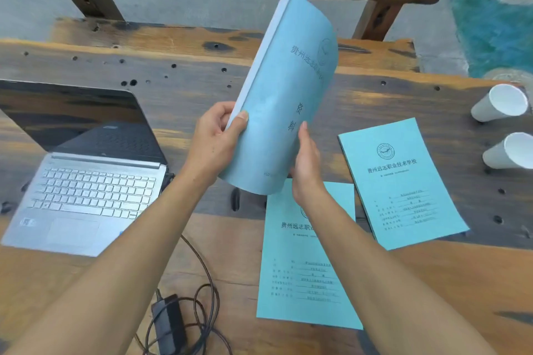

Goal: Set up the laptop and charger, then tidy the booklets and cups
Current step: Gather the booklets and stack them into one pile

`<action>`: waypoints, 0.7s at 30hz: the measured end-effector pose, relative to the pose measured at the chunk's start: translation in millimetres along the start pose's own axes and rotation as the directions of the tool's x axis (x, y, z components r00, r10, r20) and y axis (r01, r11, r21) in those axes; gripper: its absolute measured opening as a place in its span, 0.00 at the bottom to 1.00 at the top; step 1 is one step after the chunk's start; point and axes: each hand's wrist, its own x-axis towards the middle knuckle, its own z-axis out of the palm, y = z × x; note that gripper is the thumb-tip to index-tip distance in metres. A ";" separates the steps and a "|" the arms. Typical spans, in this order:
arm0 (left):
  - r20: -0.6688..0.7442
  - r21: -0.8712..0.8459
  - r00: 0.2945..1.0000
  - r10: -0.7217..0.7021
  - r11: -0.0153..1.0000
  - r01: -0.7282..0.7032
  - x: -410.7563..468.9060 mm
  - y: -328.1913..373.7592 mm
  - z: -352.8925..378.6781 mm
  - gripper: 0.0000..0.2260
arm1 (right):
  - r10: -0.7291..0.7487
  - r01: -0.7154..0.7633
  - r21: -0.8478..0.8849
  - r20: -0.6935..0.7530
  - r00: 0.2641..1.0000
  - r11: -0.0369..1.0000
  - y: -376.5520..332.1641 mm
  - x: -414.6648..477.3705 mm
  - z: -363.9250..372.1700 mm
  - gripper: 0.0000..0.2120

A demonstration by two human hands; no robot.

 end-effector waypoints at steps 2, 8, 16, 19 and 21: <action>-0.008 -0.058 0.998 -0.069 0.996 0.069 -16.0 -10.2 10.7 0.12 | 0.055 -0.061 0.113 0.056 0.997 0.992 -0.5 -8.8 -19.5 0.29; -0.103 0.077 0.964 -0.245 0.964 0.253 -69.3 -68.9 44.5 0.10 | -0.056 -0.028 -0.287 -0.280 0.958 0.957 21.2 -48.5 -102.4 0.16; -0.186 0.229 0.894 -0.408 0.866 0.444 -165.4 -144.9 92.5 0.06 | -0.082 -0.142 -0.556 -0.358 0.930 0.819 73.9 -87.7 -179.9 0.14; -0.209 0.328 0.924 -0.319 0.868 0.374 -191.8 -148.5 99.4 0.06 | -0.162 -0.079 -0.657 -0.298 0.941 0.750 86.4 -102.5 -190.9 0.08; -0.233 0.420 0.936 -0.265 0.840 0.342 -200.4 -149.5 101.3 0.09 | -0.226 -0.028 -0.749 -0.235 0.945 0.662 92.5 -110.7 -195.2 0.09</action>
